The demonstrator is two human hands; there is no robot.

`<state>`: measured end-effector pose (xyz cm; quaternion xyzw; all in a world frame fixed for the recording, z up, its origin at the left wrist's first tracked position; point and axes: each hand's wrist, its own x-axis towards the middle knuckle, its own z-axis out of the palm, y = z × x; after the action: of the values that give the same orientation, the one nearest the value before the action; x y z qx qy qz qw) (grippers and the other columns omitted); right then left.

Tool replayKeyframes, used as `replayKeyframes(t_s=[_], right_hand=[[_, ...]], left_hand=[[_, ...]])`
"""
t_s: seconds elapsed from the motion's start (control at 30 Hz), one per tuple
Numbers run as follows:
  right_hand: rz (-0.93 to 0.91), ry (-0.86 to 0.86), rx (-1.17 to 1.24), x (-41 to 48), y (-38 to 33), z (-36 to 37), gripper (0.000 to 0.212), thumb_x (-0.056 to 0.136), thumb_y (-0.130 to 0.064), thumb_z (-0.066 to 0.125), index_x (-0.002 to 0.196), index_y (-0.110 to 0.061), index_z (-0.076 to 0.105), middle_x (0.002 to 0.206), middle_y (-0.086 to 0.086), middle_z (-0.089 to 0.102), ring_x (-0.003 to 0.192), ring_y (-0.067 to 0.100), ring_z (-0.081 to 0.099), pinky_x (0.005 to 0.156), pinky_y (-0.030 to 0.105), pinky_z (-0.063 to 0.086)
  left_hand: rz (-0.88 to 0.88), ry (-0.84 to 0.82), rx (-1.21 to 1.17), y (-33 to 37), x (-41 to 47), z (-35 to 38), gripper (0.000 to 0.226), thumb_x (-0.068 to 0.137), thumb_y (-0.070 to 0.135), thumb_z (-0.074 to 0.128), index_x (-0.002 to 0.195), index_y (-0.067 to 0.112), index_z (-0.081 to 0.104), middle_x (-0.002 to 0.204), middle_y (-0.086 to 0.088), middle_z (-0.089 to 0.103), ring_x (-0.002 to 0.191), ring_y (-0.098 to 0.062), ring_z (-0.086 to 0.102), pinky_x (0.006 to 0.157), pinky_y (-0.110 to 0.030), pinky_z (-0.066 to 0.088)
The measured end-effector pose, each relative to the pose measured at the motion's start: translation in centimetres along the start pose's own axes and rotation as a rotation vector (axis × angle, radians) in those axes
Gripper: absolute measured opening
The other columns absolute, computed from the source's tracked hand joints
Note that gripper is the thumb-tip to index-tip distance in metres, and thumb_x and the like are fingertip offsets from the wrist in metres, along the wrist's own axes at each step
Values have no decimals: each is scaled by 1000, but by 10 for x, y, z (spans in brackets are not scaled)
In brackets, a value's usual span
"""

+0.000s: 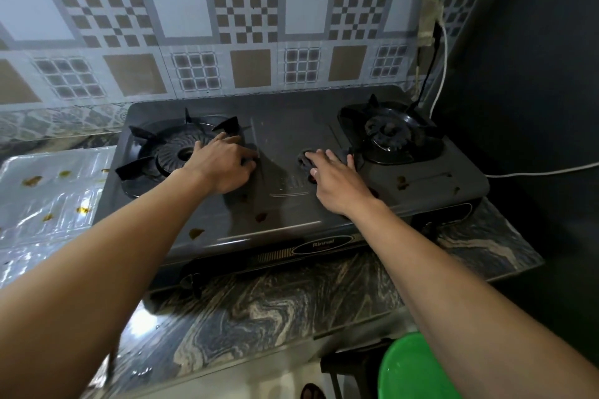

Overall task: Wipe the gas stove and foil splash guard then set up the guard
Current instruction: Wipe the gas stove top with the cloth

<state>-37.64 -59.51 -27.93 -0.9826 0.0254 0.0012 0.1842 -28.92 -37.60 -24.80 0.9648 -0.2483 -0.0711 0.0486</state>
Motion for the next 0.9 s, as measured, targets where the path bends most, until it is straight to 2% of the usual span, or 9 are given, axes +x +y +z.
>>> replayKeyframes(t_s=[0.13,0.4,0.5,0.6,0.7,0.77,0.9], right_hand=[[-72,-4,-3,-4,-32,9,49,105,-14,33,154,-19,27,161,6,25,150,21,12,120,53,-1],[-159,-28,31,-28,-51,24,46,105,-18,33,150,-28,36,161,-2,26,151,13,10,121,52,-4],[-216,-13,-3,-50,-46,27,47,105,-17,34,150,-28,36,161,-2,27,151,12,10,121,52,-1],[-227,-1,-19,-65,-33,25,47,106,-18,33,151,-29,34,161,-4,27,150,9,10,122,48,-1],[-222,1,-40,-72,-15,16,47,106,-19,33,152,-29,32,161,-4,27,150,8,10,122,47,-1],[-211,11,-69,-74,0,10,47,106,-19,33,152,-29,31,161,-4,27,150,9,11,122,47,1],[-169,-9,-90,-77,37,-6,47,107,-24,31,153,-32,29,161,-7,25,150,9,10,122,48,1]], left_hand=[[20,-26,20,4,-2,-2,39,98,38,41,133,35,60,146,-3,51,137,-31,40,109,-64,30],[-6,-53,14,7,-3,-4,40,99,33,40,134,36,58,144,-4,53,135,-33,42,111,-69,21],[-28,-53,48,6,-1,0,41,100,37,38,137,35,56,148,-5,50,141,-35,35,112,-72,15],[-57,-65,111,14,-1,5,45,102,42,34,141,31,52,155,-6,41,150,-37,13,111,-75,3],[-14,-30,113,33,-3,8,47,103,42,31,145,30,47,159,-5,34,151,-38,8,110,-76,2],[17,-22,89,50,-4,9,46,102,40,32,146,32,46,159,-4,34,150,-38,13,111,-76,3],[48,0,112,77,-9,17,44,101,42,34,142,35,49,150,-5,46,140,-36,35,112,-73,11]])
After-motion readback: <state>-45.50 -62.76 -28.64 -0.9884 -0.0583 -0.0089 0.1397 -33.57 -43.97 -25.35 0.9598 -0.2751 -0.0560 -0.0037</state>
